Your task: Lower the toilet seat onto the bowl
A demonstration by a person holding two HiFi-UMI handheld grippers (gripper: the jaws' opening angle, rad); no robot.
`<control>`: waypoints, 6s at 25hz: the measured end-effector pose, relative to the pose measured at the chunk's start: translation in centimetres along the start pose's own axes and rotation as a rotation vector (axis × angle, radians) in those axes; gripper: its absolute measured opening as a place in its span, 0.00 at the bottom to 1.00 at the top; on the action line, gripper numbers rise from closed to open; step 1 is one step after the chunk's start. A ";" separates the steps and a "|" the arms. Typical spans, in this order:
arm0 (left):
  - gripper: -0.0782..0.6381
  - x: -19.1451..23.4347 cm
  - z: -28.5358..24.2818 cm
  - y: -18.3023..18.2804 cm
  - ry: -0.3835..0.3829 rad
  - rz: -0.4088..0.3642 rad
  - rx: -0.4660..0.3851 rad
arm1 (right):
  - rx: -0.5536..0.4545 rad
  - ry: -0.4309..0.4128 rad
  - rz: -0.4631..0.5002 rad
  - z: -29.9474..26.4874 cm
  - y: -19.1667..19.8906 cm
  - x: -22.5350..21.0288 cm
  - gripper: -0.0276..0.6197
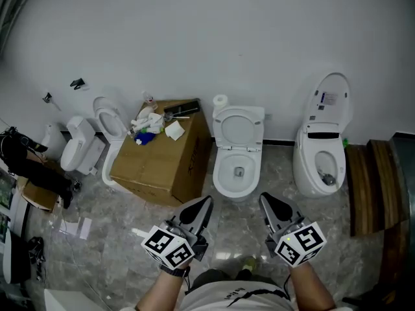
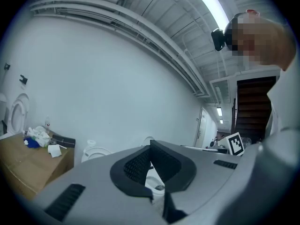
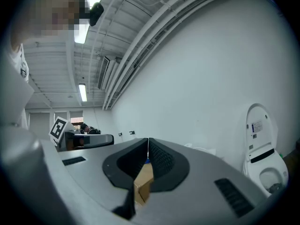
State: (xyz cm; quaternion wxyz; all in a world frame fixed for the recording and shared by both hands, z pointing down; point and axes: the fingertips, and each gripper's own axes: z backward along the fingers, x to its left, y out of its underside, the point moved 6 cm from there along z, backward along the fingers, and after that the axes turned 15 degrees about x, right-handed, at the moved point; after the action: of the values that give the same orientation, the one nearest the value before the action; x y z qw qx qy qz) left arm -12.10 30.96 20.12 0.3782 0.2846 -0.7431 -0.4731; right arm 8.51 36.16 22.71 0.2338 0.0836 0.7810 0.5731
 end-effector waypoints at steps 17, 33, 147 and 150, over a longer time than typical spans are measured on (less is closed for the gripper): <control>0.11 4.0 -8.0 -1.4 0.031 -0.022 0.034 | 0.024 0.117 -0.037 -3.6 -0.5 -6.9 0.07; 0.11 18.3 -19.7 -5.5 0.128 -0.084 0.064 | 0.156 0.265 -0.006 -19.2 -1.8 -15.2 0.07; 0.11 35.6 -29.4 22.4 -0.173 0.128 0.238 | 0.996 -0.211 1.143 -39.1 42.9 -29.3 0.23; 0.11 35.7 -29.4 24.3 -0.176 0.139 0.251 | 1.005 -0.217 1.149 -39.2 45.3 -29.2 0.23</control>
State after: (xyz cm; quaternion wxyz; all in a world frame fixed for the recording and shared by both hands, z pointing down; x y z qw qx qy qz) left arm -8.92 -1.74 60.73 0.3051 0.2348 -0.8444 -0.3725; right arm 9.85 5.85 82.05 -0.0913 0.6276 0.7543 0.1697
